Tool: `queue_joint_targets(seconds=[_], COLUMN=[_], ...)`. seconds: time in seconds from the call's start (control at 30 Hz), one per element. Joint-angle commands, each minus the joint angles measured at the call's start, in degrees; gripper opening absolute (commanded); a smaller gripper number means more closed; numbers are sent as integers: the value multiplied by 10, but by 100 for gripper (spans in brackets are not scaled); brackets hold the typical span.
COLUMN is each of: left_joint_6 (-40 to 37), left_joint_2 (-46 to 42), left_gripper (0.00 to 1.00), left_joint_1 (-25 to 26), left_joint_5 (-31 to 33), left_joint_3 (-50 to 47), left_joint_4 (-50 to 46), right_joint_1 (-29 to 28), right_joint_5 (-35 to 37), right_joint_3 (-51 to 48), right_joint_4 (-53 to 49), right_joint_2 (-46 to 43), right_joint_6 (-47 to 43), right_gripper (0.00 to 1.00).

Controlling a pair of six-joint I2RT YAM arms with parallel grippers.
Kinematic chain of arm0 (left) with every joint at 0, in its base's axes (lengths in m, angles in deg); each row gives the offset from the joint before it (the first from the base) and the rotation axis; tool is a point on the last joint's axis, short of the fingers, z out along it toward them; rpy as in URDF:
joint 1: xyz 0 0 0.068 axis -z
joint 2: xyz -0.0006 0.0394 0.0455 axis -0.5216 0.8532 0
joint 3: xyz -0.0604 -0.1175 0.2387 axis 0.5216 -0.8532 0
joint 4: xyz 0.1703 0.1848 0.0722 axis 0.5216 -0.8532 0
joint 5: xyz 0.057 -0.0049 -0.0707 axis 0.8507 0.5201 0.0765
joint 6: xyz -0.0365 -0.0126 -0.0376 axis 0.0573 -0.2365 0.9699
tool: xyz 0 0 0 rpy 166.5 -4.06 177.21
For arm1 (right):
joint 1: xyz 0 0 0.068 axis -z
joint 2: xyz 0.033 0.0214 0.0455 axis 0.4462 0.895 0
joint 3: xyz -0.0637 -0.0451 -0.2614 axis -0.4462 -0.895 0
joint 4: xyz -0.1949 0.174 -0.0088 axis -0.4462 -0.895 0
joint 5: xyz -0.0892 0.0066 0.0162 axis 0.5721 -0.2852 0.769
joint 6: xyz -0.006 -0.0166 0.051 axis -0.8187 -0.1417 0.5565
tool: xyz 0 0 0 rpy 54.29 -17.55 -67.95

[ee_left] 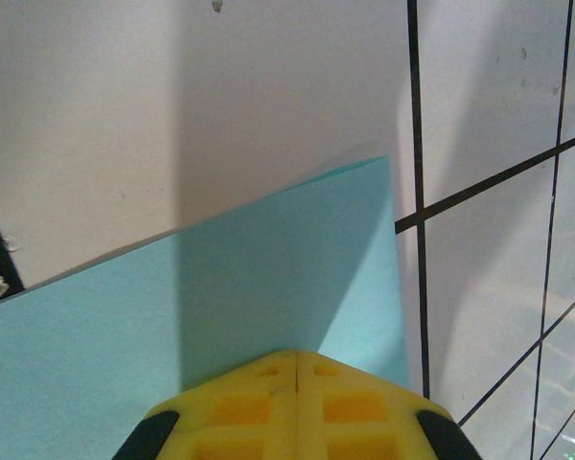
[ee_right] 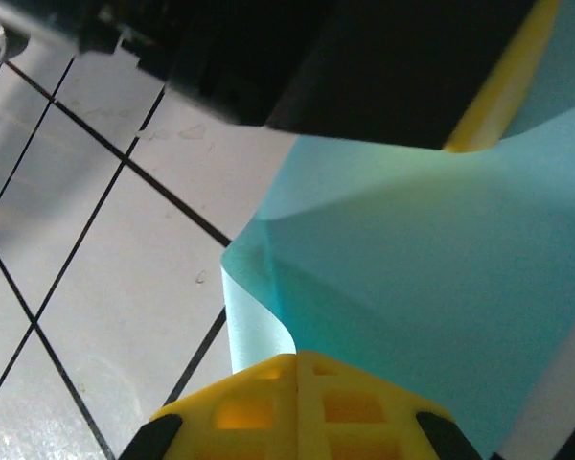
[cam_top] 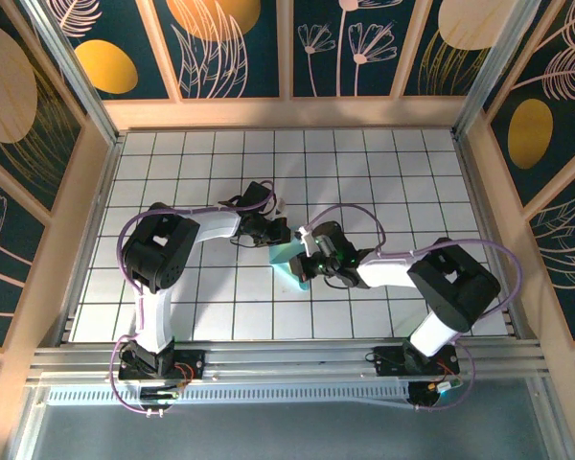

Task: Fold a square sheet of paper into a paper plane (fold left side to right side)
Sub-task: Third fold the triangle at the center of the table.

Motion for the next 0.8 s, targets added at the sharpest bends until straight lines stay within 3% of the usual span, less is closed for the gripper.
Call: queue_joint_targets(seconds=[0.0, 0.77], left_joint_6=[-12, -11], left_joint_2=[17, 13], left_gripper=[4, 4], left_joint_1=[0, 1], left_joint_5=[34, 38], left_joint_3=[0, 2], left_joint_4=[-32, -37], right_joint_1=[8, 18], right_joint_5=[22, 62], right_joint_3=[17, 27], right_joint_4=[-18, -26], right_joint_2=[7, 21], right_joint_6=[4, 9], right_gripper=[0, 0])
